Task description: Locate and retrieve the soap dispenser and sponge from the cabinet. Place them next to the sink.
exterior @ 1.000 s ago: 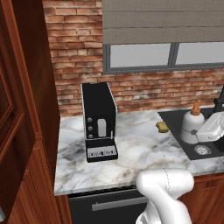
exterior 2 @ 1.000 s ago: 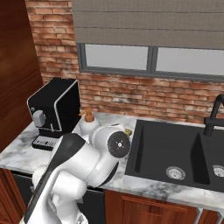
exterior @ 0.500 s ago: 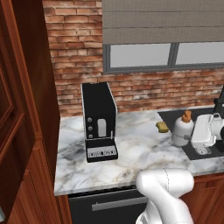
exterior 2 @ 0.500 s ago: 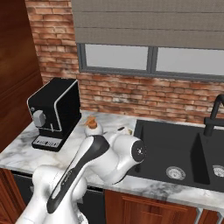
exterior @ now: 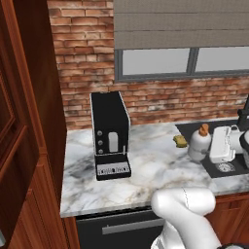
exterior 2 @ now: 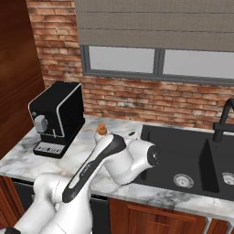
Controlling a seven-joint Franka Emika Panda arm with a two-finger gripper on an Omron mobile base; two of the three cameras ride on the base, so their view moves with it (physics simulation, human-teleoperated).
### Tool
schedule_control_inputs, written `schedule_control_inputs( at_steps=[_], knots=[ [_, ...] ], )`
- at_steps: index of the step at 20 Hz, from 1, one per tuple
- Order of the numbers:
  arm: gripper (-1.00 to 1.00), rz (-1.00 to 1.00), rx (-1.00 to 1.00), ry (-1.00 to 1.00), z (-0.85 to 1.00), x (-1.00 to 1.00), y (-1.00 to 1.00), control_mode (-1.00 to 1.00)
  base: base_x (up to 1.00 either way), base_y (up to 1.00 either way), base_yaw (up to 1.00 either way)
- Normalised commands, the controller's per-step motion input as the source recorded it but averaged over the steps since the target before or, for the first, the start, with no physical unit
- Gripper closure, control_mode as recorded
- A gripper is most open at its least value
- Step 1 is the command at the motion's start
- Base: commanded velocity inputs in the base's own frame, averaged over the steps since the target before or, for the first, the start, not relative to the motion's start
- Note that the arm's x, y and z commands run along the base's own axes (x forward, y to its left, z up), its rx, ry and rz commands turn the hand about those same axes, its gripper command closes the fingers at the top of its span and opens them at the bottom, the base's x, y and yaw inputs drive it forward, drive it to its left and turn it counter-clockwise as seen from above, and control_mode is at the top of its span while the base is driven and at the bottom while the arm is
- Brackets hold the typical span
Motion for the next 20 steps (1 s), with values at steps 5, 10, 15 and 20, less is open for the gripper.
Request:
schedule_control_inputs(
  at_steps=[5,10,15,20],
  knots=[
    [1.0,0.13,0.0,-0.03,-0.24,0.42,-0.16,-1.0,0.0,0.0,0.0],
    [1.0,0.15,0.03,0.0,-0.37,0.48,-0.34,-1.0,0.0,0.0,0.0],
    [1.0,0.16,0.04,0.0,-0.38,0.52,-0.41,-1.0,0.0,0.0,0.0],
    [1.0,0.15,0.02,-0.01,-0.25,0.46,-0.37,-1.0,0.0,0.0,0.0]
  ],
)
